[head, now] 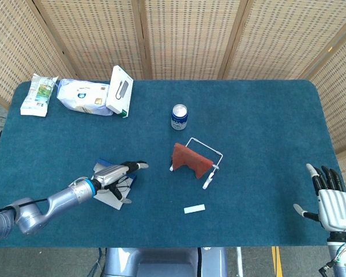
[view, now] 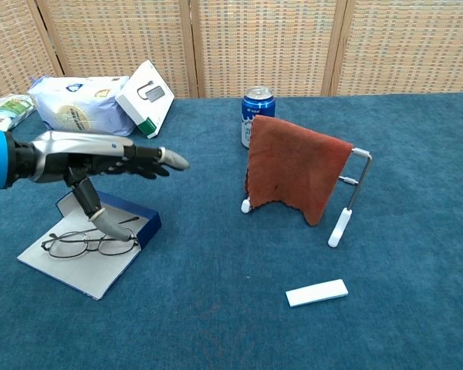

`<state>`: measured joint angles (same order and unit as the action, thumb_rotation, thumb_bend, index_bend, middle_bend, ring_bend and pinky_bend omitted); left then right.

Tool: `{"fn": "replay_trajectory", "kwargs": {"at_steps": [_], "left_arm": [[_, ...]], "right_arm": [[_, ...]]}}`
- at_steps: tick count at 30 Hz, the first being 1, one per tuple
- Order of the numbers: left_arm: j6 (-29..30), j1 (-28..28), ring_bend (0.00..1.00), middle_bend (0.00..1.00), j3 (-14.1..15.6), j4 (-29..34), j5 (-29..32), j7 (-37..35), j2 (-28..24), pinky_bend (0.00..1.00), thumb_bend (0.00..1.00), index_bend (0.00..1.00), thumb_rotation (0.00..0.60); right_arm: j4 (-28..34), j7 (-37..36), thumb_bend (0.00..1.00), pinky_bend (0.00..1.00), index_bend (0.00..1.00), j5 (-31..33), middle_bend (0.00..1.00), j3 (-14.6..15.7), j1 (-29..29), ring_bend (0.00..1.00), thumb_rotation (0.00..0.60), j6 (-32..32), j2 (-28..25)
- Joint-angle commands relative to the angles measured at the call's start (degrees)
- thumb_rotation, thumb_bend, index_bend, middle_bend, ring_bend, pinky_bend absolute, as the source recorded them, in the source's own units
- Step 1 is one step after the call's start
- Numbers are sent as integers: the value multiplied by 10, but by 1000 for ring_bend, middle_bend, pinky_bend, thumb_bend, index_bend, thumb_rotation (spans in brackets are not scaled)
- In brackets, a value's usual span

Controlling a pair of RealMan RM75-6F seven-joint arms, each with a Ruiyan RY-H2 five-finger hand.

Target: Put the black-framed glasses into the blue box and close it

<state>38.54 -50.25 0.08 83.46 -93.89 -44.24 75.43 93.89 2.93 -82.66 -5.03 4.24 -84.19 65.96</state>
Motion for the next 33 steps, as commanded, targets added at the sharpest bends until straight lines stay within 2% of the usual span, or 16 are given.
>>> {"fn": "replay_trajectory", "kwargs": {"at_steps": [1,6,12,33], "left_arm": [[86,51,0,0,-15,-19,27,148,4,0,64,0,600],[112,82,0,0,-17,-20,72,242,5,0,62,0,600],[127,104,0,0,-8,-45,91,284,15,0,63,0,600],[137,118,0,0,4,-89,85,303,53,0,70,0,600]], "right_arm": [[1,-1,109,0,0,0,156,0,0,0,600,0,0],[0,-4,116,0,0,-1,156,1,0,0,600,1,-1],[0,-4,115,0,0,-1,156,1,0,0,600,1,-2],[1,-3,122,0,0,0,156,1,0,0,600,1,-2]]}}
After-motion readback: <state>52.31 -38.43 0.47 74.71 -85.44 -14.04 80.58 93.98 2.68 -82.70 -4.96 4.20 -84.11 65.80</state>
